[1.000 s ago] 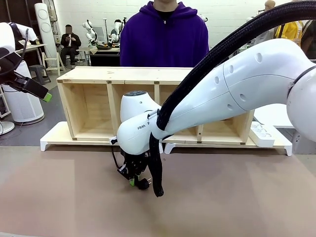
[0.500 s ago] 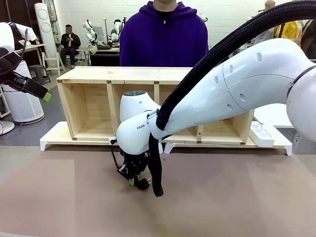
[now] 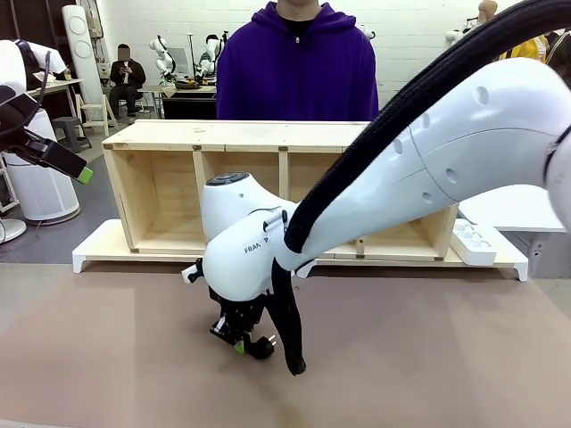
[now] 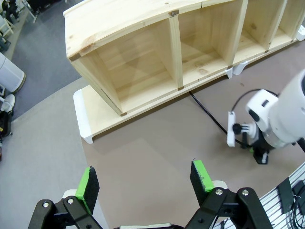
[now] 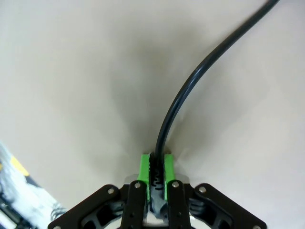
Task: Perform cable management.
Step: Pull the grasped Power Cable to the location of the Power Strip.
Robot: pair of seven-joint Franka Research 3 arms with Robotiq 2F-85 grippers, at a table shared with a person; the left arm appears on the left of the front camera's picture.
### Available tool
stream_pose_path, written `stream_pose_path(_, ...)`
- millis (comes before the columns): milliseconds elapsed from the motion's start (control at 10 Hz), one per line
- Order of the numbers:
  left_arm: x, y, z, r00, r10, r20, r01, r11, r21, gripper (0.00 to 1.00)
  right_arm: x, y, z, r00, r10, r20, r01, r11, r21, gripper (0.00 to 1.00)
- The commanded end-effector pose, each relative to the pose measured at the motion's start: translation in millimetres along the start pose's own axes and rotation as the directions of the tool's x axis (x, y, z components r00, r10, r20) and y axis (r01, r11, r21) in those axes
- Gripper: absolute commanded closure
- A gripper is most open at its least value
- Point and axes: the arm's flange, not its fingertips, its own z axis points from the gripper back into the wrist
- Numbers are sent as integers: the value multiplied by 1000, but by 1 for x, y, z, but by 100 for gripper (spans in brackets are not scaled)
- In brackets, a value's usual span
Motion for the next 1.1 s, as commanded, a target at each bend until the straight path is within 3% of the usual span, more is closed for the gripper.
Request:
stream_pose_path(0,2,0,-1,1000,3,11,-3,1000,3,0,-49,16,-2,1000,25,1,-25,1000,-16,85)
stream_pose_path(100,2,0,-1,1000,3,11,-3,1000,3,0,-65,20,1,1000,14,19,-14,1000,-27,85)
stream_pose_path(500,2,0,-1,1000,3,11,-3,1000,3,0,-147,12,11,965,-201,169,211,976,-45,85)
stream_pose_path(1000,2,0,-1,1000,3,11,-3,1000,3,0,-215,25,21,918,-302,256,323,946,-44,85)
